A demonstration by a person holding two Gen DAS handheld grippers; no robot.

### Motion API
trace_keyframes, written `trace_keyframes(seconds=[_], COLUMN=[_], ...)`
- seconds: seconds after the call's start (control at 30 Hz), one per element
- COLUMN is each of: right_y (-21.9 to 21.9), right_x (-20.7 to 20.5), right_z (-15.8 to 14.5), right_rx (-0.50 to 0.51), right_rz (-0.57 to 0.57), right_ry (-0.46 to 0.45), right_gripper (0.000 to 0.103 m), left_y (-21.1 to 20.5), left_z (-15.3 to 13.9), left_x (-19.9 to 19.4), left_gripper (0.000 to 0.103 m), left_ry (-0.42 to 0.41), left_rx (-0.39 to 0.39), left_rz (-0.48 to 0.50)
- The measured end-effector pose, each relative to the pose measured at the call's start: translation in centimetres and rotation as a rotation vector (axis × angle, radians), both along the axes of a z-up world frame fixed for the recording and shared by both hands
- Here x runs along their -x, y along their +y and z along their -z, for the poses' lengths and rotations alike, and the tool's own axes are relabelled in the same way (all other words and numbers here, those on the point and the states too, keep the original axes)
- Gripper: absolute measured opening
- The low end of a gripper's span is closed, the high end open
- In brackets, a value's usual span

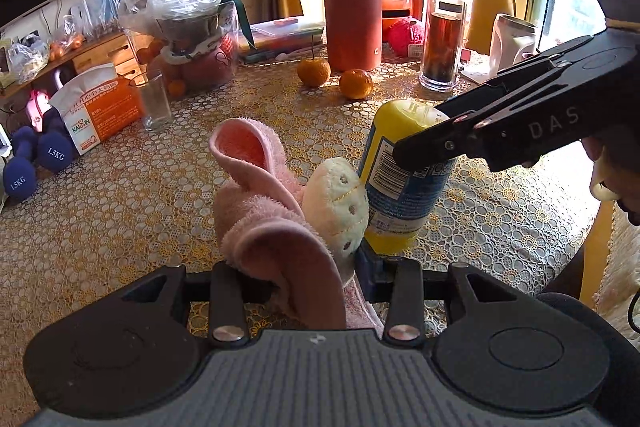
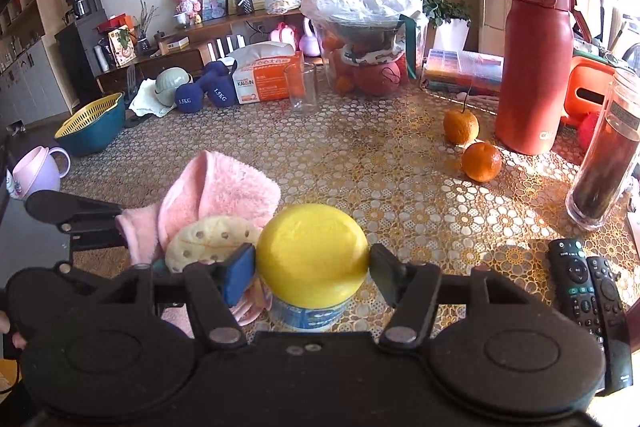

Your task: Organize objects

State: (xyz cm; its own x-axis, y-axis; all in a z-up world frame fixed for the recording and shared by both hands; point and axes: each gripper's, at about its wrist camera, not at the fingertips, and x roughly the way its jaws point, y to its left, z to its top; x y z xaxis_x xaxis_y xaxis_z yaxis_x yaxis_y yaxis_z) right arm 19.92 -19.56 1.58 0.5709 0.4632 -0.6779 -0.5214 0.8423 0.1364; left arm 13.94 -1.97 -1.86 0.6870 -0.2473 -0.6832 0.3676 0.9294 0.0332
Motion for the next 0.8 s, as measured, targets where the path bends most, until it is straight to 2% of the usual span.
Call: trace_keyframes(seconds=[0.2, 0.47, 0.57, 0.8], right_y=[1.2, 1.6, 2.1, 3.9], right_x=[-0.6, -1.1, -1.0, -0.3], right_z=[-0.6, -1.7, -2.1, -2.8], right_rx=[0.080, 0.114, 0.138, 0.261], right_rz=[-0.037, -0.093, -0.161, -0.416], right_ry=[0.011, 0.016, 0.011, -0.044], right_gripper=[0.062, 0.069, 0.071, 0.073], left_y=[0.2, 0.2, 0.3, 0.2], left_z=[-0.7, -1.2, -0.8, -0.5], left_x=[1.6, 3.1, 3.0, 2.1], left_gripper=[0.039, 0.039, 0.039, 0.039], left_ry=[-0.035, -0.069, -0.070, -0.099], left_rx=[0.002, 0.022, 0.017, -0.009], left_rz=[-0.011, -0.017, -0.029, -0.034])
